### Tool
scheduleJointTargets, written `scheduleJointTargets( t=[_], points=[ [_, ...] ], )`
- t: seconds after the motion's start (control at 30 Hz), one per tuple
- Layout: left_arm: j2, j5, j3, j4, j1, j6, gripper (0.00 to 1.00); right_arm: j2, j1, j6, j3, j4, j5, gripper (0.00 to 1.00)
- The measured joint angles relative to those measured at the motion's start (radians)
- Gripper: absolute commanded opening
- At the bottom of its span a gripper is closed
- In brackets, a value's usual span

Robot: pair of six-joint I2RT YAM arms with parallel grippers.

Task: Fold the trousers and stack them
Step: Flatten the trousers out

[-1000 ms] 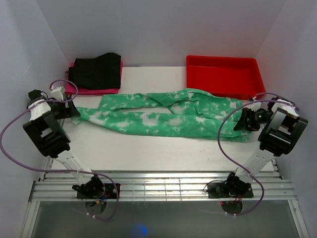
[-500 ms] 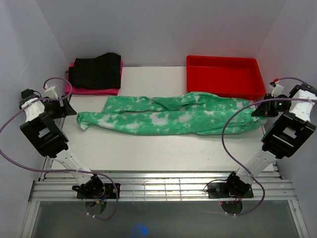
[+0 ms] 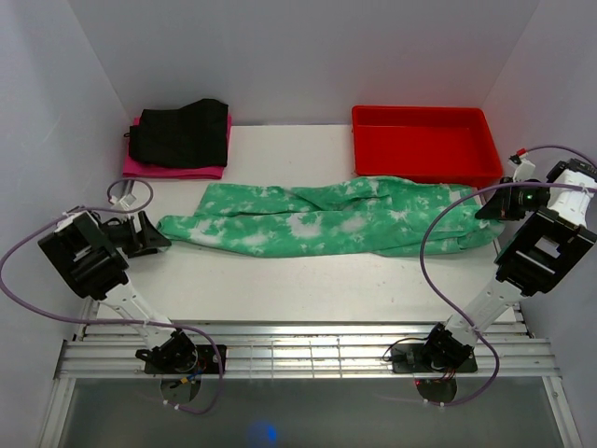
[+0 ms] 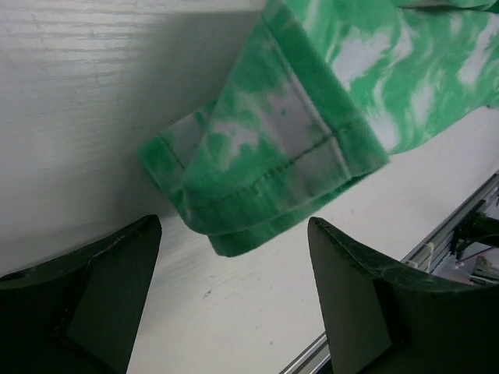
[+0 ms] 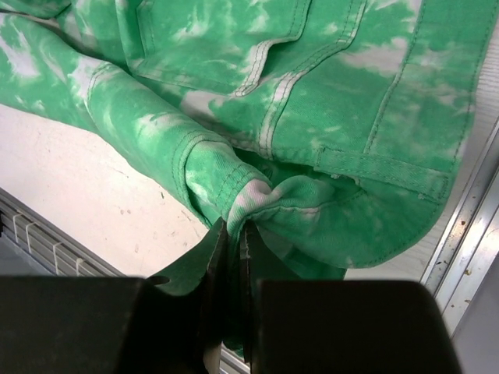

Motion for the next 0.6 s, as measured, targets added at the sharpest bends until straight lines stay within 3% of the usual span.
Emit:
scheduleJointTargets(
  t=[0.3, 0.6],
  points=[
    [-0.101, 0.151, 0.029, 0.018, 0.039, -0.008, 0.85, 0.000, 0.000, -0.017, -0.005, 0.000, 0.004, 0.08],
    [-0.175, 0.036, 0.126, 0.031, -0.088, 0.105, 0.89, 0.000, 0.000, -0.029, -0.024, 0.006, 0.020, 0.08]
  ],
)
